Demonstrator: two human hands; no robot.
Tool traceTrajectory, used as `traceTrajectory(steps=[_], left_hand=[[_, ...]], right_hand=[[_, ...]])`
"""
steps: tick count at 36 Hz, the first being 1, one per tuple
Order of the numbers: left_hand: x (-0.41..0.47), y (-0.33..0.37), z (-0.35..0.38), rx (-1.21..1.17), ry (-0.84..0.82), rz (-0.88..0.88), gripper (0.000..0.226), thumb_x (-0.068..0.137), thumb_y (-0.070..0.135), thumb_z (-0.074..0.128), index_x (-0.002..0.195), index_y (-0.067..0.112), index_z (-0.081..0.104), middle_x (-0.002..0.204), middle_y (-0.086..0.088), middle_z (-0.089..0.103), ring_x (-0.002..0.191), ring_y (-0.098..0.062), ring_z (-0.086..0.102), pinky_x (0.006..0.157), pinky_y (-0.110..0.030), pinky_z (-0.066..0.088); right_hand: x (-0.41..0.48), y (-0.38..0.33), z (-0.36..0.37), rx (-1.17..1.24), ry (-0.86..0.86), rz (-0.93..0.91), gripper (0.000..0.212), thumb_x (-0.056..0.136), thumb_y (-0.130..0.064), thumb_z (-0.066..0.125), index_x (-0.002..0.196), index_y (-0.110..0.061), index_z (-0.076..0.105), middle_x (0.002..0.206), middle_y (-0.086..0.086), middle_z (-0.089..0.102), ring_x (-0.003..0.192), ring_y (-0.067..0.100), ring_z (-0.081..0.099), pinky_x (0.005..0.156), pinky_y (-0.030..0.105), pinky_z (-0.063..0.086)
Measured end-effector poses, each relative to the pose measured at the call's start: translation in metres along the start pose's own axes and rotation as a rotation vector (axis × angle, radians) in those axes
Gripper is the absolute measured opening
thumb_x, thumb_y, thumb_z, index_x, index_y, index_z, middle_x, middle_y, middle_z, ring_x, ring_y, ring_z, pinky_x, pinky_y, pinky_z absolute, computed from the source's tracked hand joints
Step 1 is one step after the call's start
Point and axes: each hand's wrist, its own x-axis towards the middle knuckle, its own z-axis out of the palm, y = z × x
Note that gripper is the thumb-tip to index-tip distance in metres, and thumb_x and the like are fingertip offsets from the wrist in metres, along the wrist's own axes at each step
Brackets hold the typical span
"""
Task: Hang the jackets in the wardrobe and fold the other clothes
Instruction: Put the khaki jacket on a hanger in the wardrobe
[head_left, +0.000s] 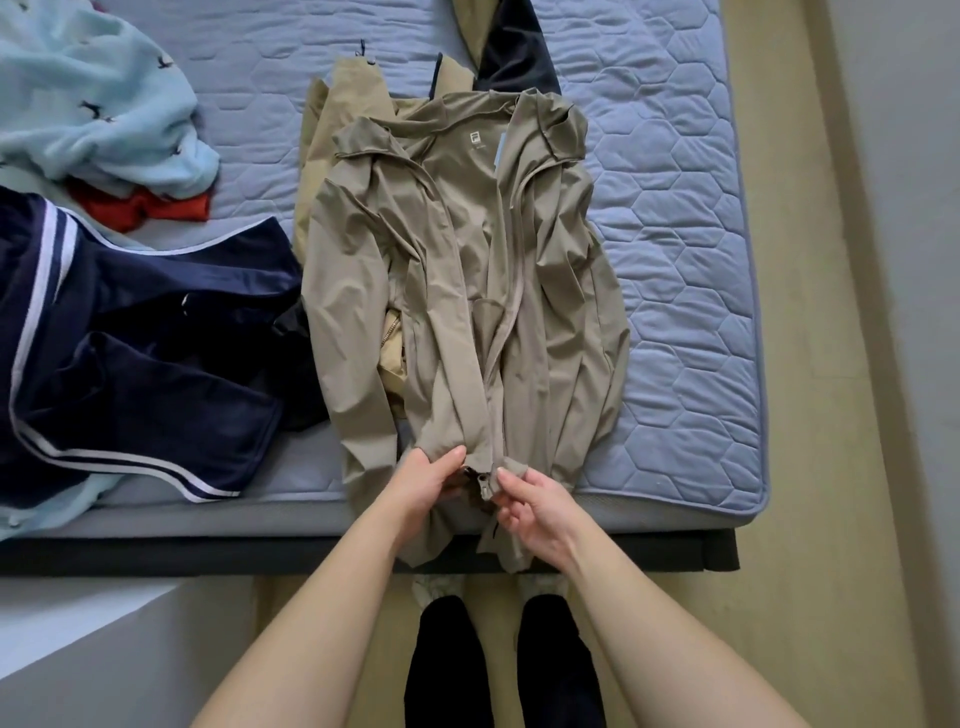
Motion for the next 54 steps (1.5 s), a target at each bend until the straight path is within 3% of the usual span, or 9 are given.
traceTrajectory(steps=[4,10,17,21,26,32,37,44,54], left_hand=[[-0.011,0.003,-0.001,-0.033,0.069,0.026,0.028,0.096,0.011,0.053,0.119,-0.005,0.058,0.108,-0.025,0.065,0.095,-0.035,0.06,0.085,-0.045,0.047],[-0.023,-0.001,0.005,0.025,0.11,0.149,0.013,0.092,0.012,0.059,0.081,0.011,0.067,0.061,-0.003,0.065,0.055,-0.015,0.055,0.051,-0.024,0.042],[-0.033,0.007,0.006,-0.03,0.02,0.2,0.023,0.098,0.008,0.048,0.094,0.009,0.071,0.088,-0.008,0.075,0.071,-0.01,0.069,0.053,-0.016,0.047],[-0.036,0.014,0.009,-0.007,0.039,0.162,0.022,0.099,0.009,0.047,0.103,0.003,0.067,0.098,-0.017,0.072,0.09,-0.025,0.068,0.08,-0.036,0.055],[-0.04,0.023,0.014,0.124,0.071,0.162,0.026,0.099,0.014,0.047,0.095,0.003,0.069,0.082,-0.01,0.072,0.068,-0.015,0.065,0.065,-0.024,0.052],[-0.04,0.024,0.019,0.167,0.155,0.165,0.025,0.097,0.019,0.053,0.11,0.003,0.066,0.105,-0.013,0.069,0.101,-0.024,0.064,0.094,-0.038,0.05],[-0.044,0.026,0.025,0.091,0.094,0.208,0.022,0.098,0.012,0.05,0.101,0.005,0.071,0.096,-0.01,0.072,0.081,-0.012,0.065,0.077,-0.024,0.052],[-0.039,0.029,0.021,0.181,0.119,0.114,0.02,0.095,0.017,0.055,0.083,0.003,0.063,0.057,-0.003,0.054,0.055,-0.015,0.05,0.056,-0.024,0.04],[-0.049,0.027,0.03,-0.138,0.138,0.01,0.012,0.094,0.007,0.055,0.088,0.0,0.063,0.064,-0.01,0.055,0.043,-0.01,0.042,0.045,-0.021,0.037]], right_hand=[[-0.009,0.002,-0.001,0.011,-0.004,-0.002,0.006,0.088,-0.008,0.06,0.089,-0.013,0.061,0.068,-0.003,0.067,0.053,0.004,0.058,0.041,0.015,0.04],[-0.014,0.005,0.002,0.051,-0.034,-0.031,0.022,0.073,-0.011,0.069,0.093,-0.01,0.062,0.075,0.0,0.068,0.057,0.005,0.059,0.042,0.014,0.041],[-0.016,-0.004,0.008,-0.079,0.072,-0.14,0.017,0.086,-0.006,0.065,0.102,-0.011,0.065,0.097,0.004,0.074,0.077,0.012,0.068,0.054,0.018,0.047],[-0.027,-0.011,0.017,-0.162,0.108,-0.173,0.016,0.088,-0.006,0.063,0.103,-0.013,0.063,0.095,0.0,0.075,0.081,0.009,0.071,0.055,0.017,0.049],[-0.037,-0.019,0.03,-0.302,0.171,-0.214,0.016,0.085,-0.007,0.069,0.096,-0.015,0.063,0.084,-0.006,0.075,0.075,0.004,0.07,0.058,0.019,0.05],[-0.04,-0.024,0.04,-0.23,0.242,-0.25,0.012,0.086,0.001,0.064,0.089,-0.01,0.063,0.08,-0.001,0.074,0.074,0.012,0.069,0.066,0.025,0.053],[-0.038,-0.023,0.044,-0.086,0.314,-0.218,0.016,0.089,0.003,0.06,0.083,-0.011,0.066,0.073,-0.004,0.073,0.078,0.013,0.067,0.066,0.024,0.053],[-0.038,-0.026,0.038,-0.168,0.359,-0.21,0.01,0.085,-0.002,0.067,0.085,-0.012,0.067,0.078,0.0,0.074,0.081,0.015,0.069,0.065,0.025,0.053],[-0.042,-0.032,0.043,-0.125,0.128,-0.052,0.013,0.089,0.002,0.059,0.095,-0.01,0.061,0.082,0.005,0.075,0.073,0.017,0.072,0.061,0.029,0.054]])
